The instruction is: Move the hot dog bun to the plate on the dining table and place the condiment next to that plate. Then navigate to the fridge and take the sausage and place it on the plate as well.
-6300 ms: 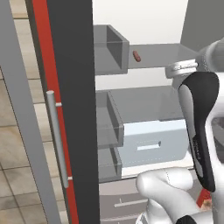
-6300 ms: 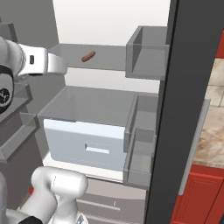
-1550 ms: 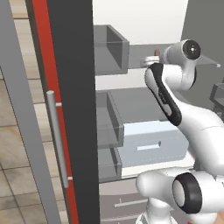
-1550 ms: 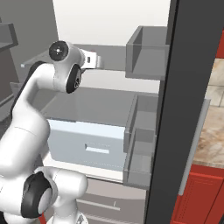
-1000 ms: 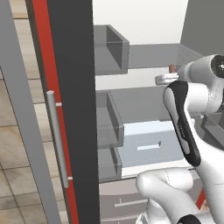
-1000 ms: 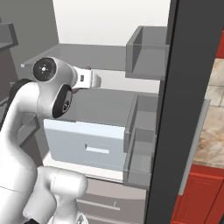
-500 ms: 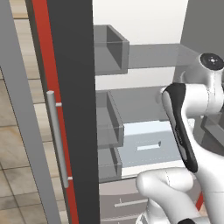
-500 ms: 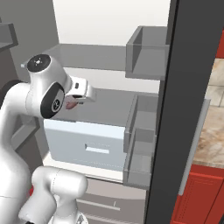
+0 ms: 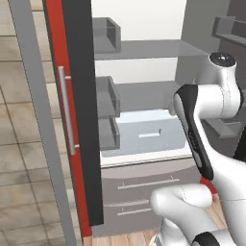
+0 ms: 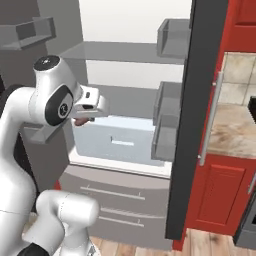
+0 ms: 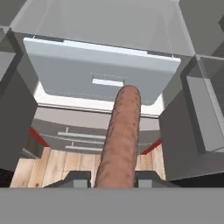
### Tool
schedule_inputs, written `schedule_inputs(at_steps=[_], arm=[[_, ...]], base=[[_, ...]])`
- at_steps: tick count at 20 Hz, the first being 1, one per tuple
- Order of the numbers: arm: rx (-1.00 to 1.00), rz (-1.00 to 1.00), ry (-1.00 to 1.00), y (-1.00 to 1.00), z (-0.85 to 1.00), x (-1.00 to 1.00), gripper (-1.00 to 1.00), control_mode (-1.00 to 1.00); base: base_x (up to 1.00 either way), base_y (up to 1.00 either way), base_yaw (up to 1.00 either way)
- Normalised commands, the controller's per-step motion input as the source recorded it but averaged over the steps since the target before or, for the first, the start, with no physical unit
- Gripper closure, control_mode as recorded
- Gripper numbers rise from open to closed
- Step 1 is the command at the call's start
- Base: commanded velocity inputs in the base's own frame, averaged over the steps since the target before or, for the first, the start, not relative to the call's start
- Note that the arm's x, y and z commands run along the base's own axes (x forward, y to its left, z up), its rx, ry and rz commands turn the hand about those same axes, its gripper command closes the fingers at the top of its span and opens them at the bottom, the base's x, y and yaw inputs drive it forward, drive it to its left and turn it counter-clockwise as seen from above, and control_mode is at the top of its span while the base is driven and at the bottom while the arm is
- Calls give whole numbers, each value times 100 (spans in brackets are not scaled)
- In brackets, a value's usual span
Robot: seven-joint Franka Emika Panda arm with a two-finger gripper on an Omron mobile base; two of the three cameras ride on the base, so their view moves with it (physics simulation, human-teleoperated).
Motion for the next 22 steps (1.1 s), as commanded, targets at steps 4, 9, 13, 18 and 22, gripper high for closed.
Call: schedule_inputs(at_steps=[4, 9, 13, 18, 22], arm=[[0, 0, 0, 0, 0, 0, 100, 100], [0, 0, 0, 0, 0, 0, 100, 100], [0, 0, 0, 0, 0, 0, 100, 100], [0, 0, 0, 0, 0, 0, 100, 100], [0, 0, 0, 0, 0, 0, 100, 100]], base=[[-100, 3, 24], [-57, 4, 81], [-36, 3, 89], [-30, 7, 90], [-17, 25, 89]])
